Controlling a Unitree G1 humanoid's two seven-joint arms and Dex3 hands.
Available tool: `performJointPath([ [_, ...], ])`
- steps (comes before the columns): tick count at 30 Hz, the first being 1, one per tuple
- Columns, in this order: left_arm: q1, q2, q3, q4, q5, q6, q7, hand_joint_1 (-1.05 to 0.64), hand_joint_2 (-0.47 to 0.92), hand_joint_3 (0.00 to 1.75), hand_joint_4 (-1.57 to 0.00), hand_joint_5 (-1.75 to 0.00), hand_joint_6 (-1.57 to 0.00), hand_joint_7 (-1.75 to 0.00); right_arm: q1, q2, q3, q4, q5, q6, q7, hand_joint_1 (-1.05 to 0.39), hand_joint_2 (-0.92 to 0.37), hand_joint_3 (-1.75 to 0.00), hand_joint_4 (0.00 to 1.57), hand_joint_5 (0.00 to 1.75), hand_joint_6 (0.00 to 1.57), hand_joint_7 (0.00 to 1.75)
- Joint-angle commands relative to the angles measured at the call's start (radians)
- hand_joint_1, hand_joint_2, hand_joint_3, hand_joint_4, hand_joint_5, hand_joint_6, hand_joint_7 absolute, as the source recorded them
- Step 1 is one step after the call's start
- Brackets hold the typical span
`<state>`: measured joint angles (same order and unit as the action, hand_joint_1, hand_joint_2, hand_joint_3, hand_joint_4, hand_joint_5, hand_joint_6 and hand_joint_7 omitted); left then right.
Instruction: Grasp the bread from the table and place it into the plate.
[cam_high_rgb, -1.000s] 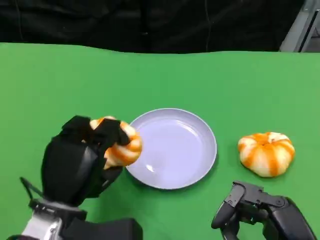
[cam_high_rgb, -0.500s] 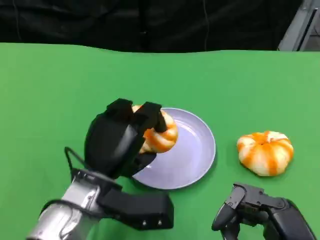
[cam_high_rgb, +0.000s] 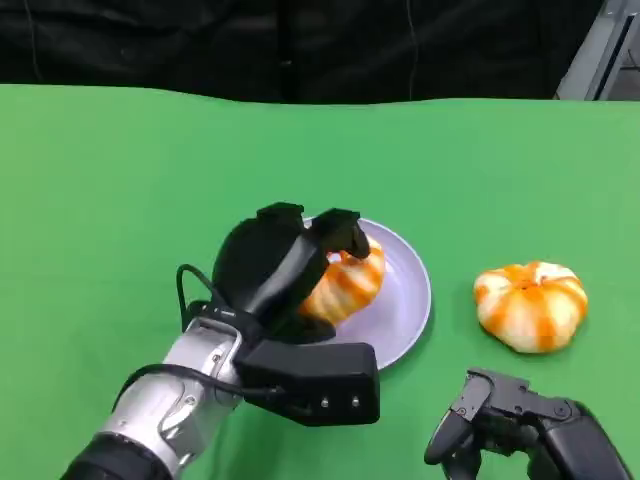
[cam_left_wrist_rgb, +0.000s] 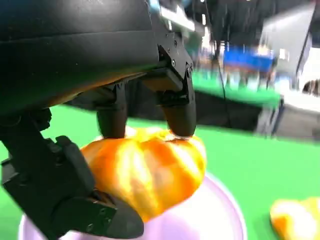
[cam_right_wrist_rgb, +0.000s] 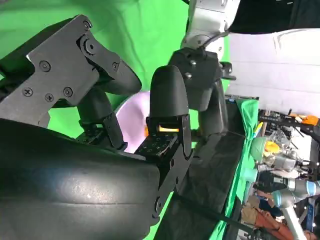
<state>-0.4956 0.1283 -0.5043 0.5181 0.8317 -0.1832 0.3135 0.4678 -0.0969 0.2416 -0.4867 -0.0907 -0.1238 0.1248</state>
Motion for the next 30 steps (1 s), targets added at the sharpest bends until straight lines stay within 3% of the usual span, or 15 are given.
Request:
performJointPath([
  [1, 0.026, 0.043, -0.014, -0.073, -0.003, 0.059, -0.137, -0.59, 0.92, 0.21, -0.03, -0.29, -0.05, -0.14, 0.001, -0.009, -0.007, -0.004, 0.001, -0.009, -0.001, -0.05, -0.38, -1.27, 0.75, 1.70, 0.75, 1.38],
  [4, 0.035, 0.049, -0.021, -0.105, -0.003, 0.093, -0.195, -0.68, 0.92, 0.26, 0.00, -0.06, -0.01, -0.08, -0.001, -0.010, -0.008, -0.001, 0.002, -0.013, 0.000, -0.05, -0.38, -1.27, 0.75, 1.69, 0.75, 1.38],
  [7, 0.039, 0.056, -0.028, -0.130, -0.004, 0.124, -0.256, -0.73, 0.92, 0.29, 0.00, -0.01, 0.00, -0.05, 0.000, -0.011, -0.008, -0.001, 0.003, -0.010, 0.001, -0.05, -0.37, -1.27, 0.75, 1.69, 0.76, 1.38],
  [16, 0.077, 0.095, -0.011, -0.247, -0.016, 0.192, -0.378, -0.82, 0.92, 0.33, 0.00, 0.00, 0.00, 0.00, 0.002, -0.010, -0.007, 0.003, 0.001, -0.015, -0.002, -0.05, -0.38, -1.27, 0.75, 1.68, 0.76, 1.37],
  [21, 0.127, 0.151, 0.030, -0.390, -0.043, 0.222, -0.473, -0.83, 0.92, 0.34, 0.00, 0.00, 0.00, 0.00, 0.002, -0.008, -0.005, -0.005, -0.004, -0.006, -0.005, -0.06, -0.38, -1.27, 0.75, 1.69, 0.77, 1.37],
  [30, 0.244, 0.269, 0.132, -0.601, -0.099, 0.203, -0.550, -0.73, 0.92, 0.21, -0.07, -0.04, -0.12, -0.05, 0.005, -0.005, 0.000, -0.012, 0.004, 0.003, -0.002, -0.05, -0.39, -1.26, 0.75, 1.70, 0.76, 1.37],
])
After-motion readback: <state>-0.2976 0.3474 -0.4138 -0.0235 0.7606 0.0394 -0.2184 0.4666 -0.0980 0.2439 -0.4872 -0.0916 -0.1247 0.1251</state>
